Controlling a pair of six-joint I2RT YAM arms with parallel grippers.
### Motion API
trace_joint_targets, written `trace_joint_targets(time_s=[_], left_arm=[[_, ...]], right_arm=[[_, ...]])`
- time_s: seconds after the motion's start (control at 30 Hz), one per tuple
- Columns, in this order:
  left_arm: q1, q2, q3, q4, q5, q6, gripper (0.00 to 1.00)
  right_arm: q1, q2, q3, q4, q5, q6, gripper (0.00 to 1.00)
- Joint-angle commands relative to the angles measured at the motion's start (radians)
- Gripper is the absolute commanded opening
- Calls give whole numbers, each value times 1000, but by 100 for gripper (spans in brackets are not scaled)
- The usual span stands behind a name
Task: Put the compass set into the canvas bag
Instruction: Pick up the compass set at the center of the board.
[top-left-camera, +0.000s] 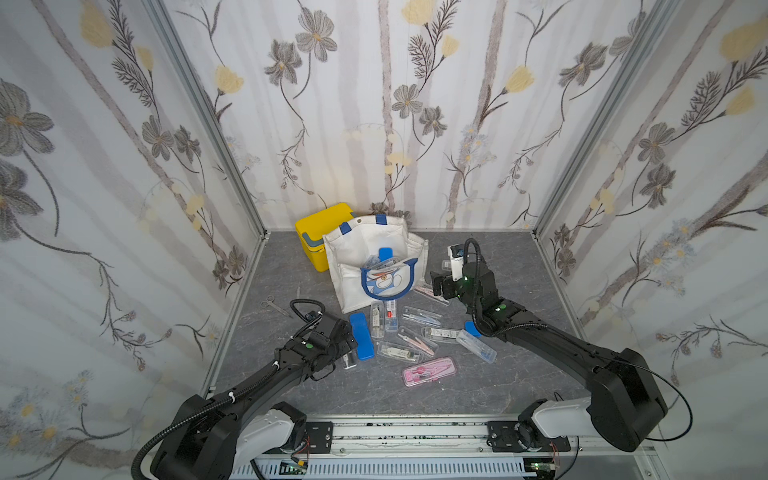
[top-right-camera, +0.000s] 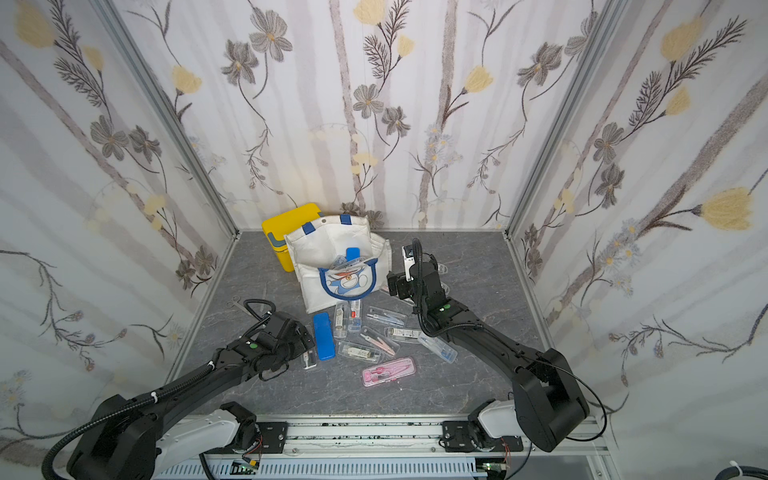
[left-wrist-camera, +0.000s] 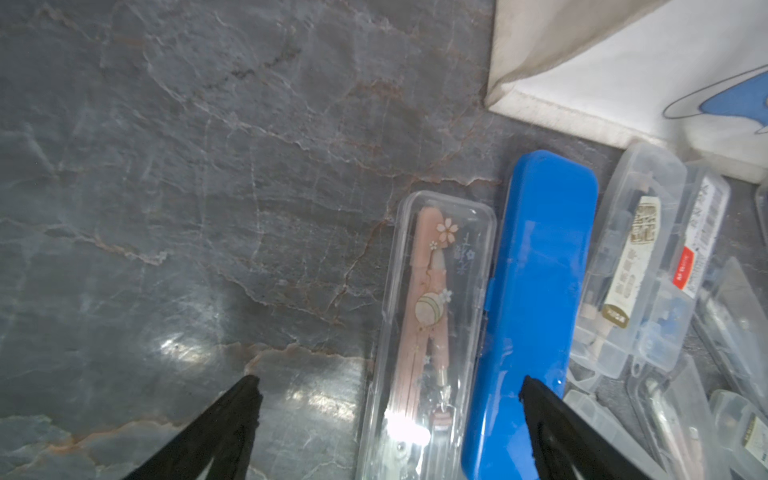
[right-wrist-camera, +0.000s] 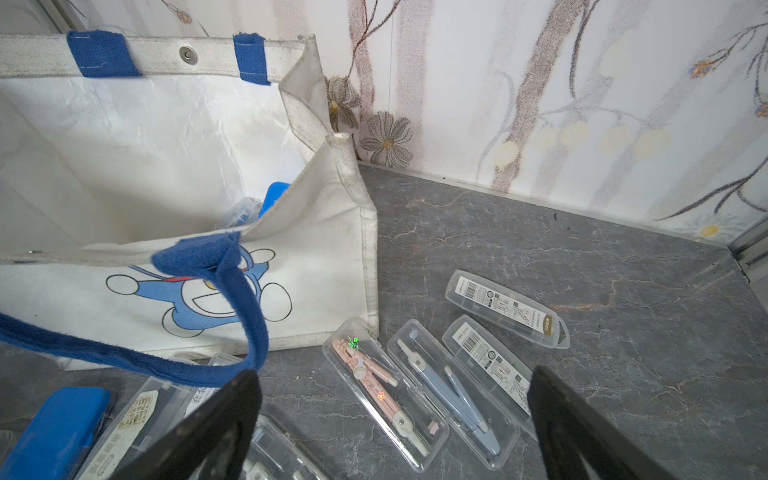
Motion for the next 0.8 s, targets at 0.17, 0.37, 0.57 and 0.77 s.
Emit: trace_joint_targets(time_s=[0.17,0.37,0.57,0.77], left_arm=[[-5,45,-14,37,-12,-14,90],[-6,79,-9,50,-23,-16,85],[-8,94,10,44,-32,-5,84],[-16,114,26,44,-30,7,84]], right_arm=[[-4,4,-2,-9,-2,-13,99],[-5,9,-3,-4,-6,-8,100],[-6,22,-1,2,-18,-4,99],[-8,34,0,-1,-23,-5,99]])
